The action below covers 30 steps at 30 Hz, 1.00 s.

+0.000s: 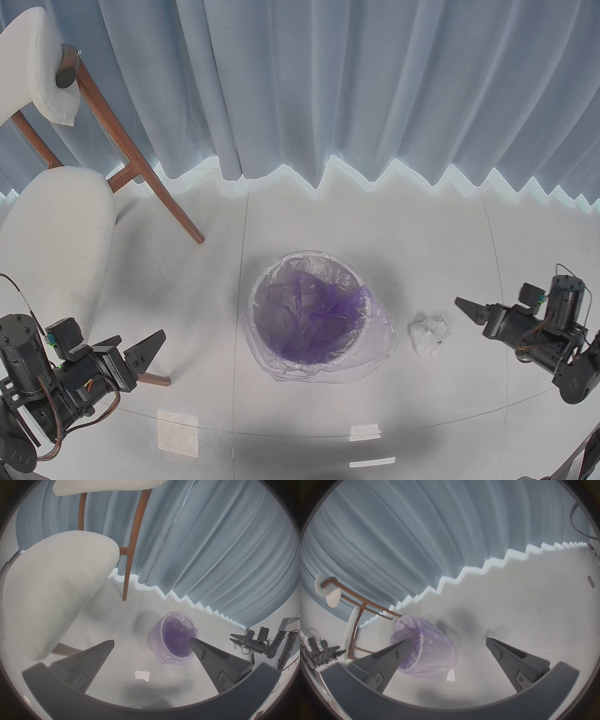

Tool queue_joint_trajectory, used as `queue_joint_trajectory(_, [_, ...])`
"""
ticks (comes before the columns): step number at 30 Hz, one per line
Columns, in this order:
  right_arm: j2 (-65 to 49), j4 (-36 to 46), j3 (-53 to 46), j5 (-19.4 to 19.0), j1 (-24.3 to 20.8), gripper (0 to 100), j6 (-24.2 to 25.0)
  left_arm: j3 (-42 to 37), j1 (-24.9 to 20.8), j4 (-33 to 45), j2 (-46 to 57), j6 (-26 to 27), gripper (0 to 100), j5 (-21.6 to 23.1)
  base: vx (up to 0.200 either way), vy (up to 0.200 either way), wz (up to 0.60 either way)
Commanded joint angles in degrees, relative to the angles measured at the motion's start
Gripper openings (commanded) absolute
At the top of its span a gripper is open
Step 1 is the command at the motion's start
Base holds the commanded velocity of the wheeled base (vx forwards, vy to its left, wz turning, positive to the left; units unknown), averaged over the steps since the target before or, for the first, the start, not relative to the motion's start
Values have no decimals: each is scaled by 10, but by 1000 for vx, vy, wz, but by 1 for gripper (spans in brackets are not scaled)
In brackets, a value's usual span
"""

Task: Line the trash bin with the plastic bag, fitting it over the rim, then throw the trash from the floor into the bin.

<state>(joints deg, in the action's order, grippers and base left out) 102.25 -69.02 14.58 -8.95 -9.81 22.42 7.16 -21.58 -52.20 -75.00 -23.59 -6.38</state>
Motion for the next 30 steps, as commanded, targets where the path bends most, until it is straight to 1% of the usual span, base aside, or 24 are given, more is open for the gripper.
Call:
queue_joint_trajectory(1, [-125, -10, -66, 0, 66, 100, -1, -26, 20, 5, 56, 4, 100, 18, 0, 0, 0])
queue_joint_trajectory(3, [-138, -10, -79, 0, 73, 100, -1, -32, 20, 7, 65, -3, 100, 23, 0, 0, 0])
queue_joint_trajectory(5, [-147, -11, -91, 0, 74, 100, 0, -36, 21, 8, 74, -22, 100, 26, 0, 0, 0])
queue_joint_trajectory(9, [-153, -10, -102, 0, 74, 100, -1, -42, 22, 8, 82, -32, 100, 43, -200, 0, 0])
queue_joint_trajectory(13, [-146, -9, -94, 0, 74, 100, -2, -43, 20, 8, 82, -30, 100, 47, -200, 0, 0])
queue_joint_trajectory(15, [-137, -9, -88, 0, 74, 100, -2, -43, 18, 8, 81, -30, 100, 51, -200, 0, 0])
queue_joint_trajectory(21, [-93, -11, -61, -2, 72, 100, -3, -41, 16, 8, 77, -31, 100, 85, -200, 0, 0])
queue_joint_trajectory(23, [-93, -11, -61, -2, 72, 100, -3, -41, 16, 8, 77, -31, 100, 85, -200, 0, 0])
queue_joint_trajectory(25, [-55, -12, -21, -2, 60, 100, -3, -5, 20, 8, 56, -35, 100, 89, 0, 0, 0])
queue_joint_trajectory(28, [-25, -16, -10, -2, 39, 100, 0, 16, 16, 7, 6, -52, 100, 91, 0, 0, 0])
queue_joint_trajectory(29, [-25, -16, -10, -2, 39, 100, 0, 16, 16, 7, 6, -52, 100, 91, 0, 0, 0])
queue_joint_trajectory(30, [18, -16, 19, -9, 21, 100, 2, 36, 19, 5, -30, -53, 100, 95, 0, 0, 0])
